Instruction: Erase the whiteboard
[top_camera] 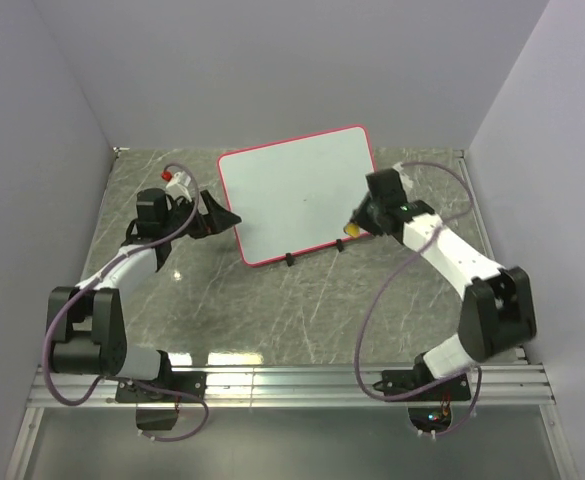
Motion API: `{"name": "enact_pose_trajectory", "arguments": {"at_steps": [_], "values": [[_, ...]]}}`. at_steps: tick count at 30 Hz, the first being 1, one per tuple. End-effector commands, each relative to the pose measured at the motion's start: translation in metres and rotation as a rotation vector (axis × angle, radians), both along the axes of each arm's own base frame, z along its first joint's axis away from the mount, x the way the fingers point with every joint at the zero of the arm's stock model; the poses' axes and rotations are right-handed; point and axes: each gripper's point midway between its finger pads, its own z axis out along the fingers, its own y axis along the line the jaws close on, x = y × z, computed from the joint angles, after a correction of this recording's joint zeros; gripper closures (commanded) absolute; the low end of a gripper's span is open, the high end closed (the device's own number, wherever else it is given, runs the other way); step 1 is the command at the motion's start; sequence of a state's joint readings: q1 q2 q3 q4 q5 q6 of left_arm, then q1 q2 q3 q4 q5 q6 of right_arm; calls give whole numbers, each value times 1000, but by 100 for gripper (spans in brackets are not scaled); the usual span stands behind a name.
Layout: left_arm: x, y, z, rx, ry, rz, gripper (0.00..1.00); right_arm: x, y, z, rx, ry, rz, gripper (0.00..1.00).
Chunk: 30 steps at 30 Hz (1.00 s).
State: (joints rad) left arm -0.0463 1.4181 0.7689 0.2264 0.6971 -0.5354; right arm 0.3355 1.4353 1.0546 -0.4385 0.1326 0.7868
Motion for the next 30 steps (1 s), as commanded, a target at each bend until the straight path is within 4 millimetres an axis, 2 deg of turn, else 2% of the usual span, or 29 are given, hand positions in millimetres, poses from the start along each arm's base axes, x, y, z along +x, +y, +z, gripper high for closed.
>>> {"name": "enact_pose_trajectory", "arguments": {"at_steps": [1, 2, 3, 4, 5, 6, 7, 8, 9, 10, 12, 18, 22, 25, 26, 28, 29, 30], "values": [[-7, 17, -7, 31, 30, 83, 1, 49, 39, 24, 50, -86, 51, 100], [-11, 18, -11, 34, 53, 90, 1, 56, 48, 26, 53, -87, 64, 100], [-14, 19, -14, 38, 61, 94, 0, 71, 57, 44, 70, -126, 70, 100], [-18, 20, -10, 39, 52, 98, 1, 80, 64, 31, 64, -98, 78, 100], [-23, 21, -15, 45, 71, 106, 1, 84, 72, 31, 63, -89, 93, 100], [-26, 21, -15, 44, 73, 108, 1, 98, 81, 47, 78, -123, 101, 100], [-29, 21, -11, 43, 60, 107, 0, 104, 87, 33, 72, -96, 108, 100], [-34, 21, -15, 40, 73, 105, 1, 108, 94, 34, 78, -93, 120, 100], [-36, 21, -15, 37, 80, 106, 1, 115, 103, 44, 91, -113, 130, 100], [-38, 20, -12, 37, 73, 106, 0, 118, 110, 33, 97, -91, 134, 100], [-39, 21, -8, 38, 67, 107, 1, 122, 123, 35, 118, -96, 151, 100], [-40, 23, -6, 48, 58, 116, 1, 125, 156, 21, 138, -72, 199, 100], [-39, 25, -7, 63, 59, 121, 1, 125, 167, 13, 146, -51, 203, 100], [-39, 25, -5, 69, 51, 119, 1, 121, 165, 3, 150, -26, 190, 100], [-39, 26, -4, 69, 49, 124, 1, 115, 163, -6, 144, -5, 188, 100], [-39, 26, -5, 72, 49, 123, 1, 110, 159, -6, 147, -3, 177, 100], [-38, 26, -5, 72, 50, 125, 1, 100, 154, -20, 134, 28, 171, 100], [-38, 26, -6, 72, 52, 121, 1, 96, 151, -17, 141, 28, 165, 100]]}}
